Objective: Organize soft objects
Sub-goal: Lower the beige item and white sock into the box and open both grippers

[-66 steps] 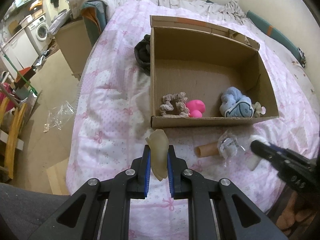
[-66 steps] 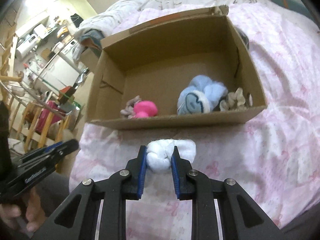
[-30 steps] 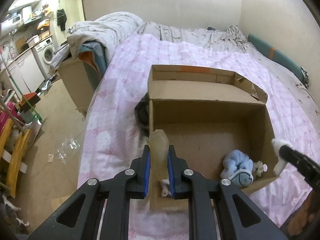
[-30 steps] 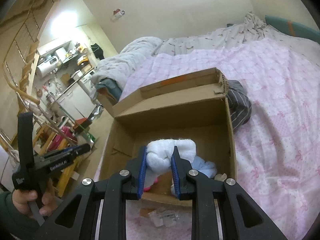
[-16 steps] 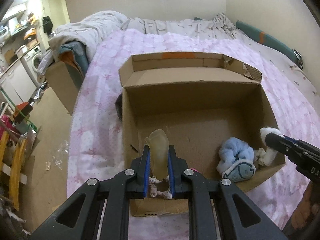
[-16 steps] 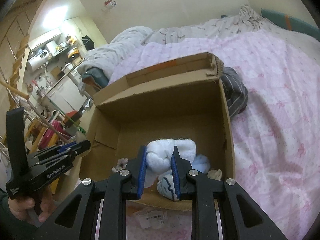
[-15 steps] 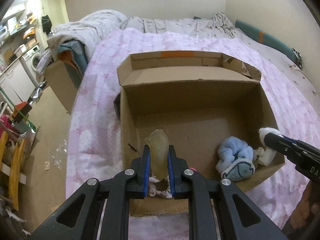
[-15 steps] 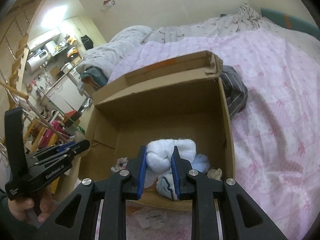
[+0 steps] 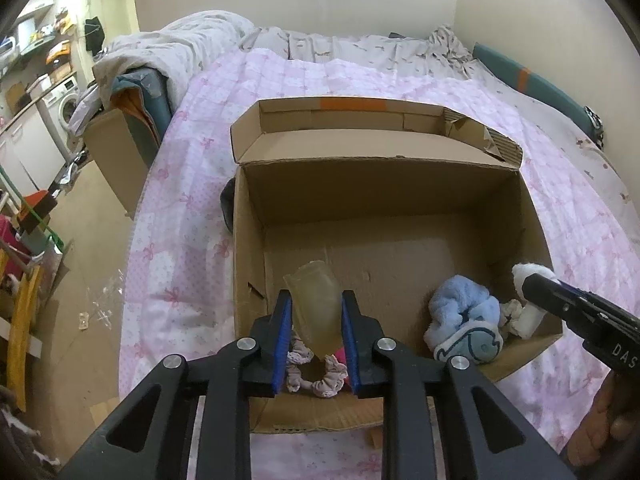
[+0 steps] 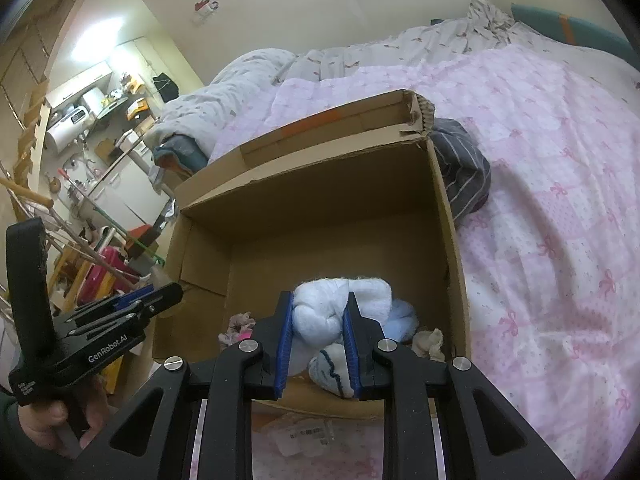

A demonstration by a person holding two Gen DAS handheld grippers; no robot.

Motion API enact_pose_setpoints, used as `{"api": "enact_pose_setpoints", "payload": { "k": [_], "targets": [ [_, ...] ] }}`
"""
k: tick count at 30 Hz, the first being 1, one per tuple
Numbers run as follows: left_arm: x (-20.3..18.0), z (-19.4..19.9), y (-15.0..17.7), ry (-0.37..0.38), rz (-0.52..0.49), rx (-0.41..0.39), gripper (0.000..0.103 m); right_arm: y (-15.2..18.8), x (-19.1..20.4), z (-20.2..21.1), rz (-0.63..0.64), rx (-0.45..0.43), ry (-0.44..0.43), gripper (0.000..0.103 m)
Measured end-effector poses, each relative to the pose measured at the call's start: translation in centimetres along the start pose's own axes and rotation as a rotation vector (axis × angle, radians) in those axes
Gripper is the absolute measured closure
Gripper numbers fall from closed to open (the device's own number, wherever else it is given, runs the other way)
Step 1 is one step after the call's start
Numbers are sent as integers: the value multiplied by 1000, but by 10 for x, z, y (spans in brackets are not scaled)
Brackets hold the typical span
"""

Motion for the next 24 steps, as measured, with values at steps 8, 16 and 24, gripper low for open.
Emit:
{"api": "enact_pose_setpoints", "payload": {
  "k": [8, 16, 24],
  "targets": [
    [-8, 3, 1, -13, -57, -17, 69, 3, 2, -2, 4, 17, 2, 78],
    [-7, 5, 0, -25, -44, -28, 36, 4, 0, -6, -6, 30, -3, 78],
    [-7, 12, -1, -33, -54, -55, 36, -4, 1, 8, -52, -54, -28, 6]
  ]
}}
Point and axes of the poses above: each gripper's, at about its wrist camera, not at the fingertips, and z roughly against the way its jaws point, x to its left, y to its underside, the point moved 9 cm from there along -z, roughly the way its jaws point, and after that the axes turned 5 degrees about -z, right-handed, at the moved point
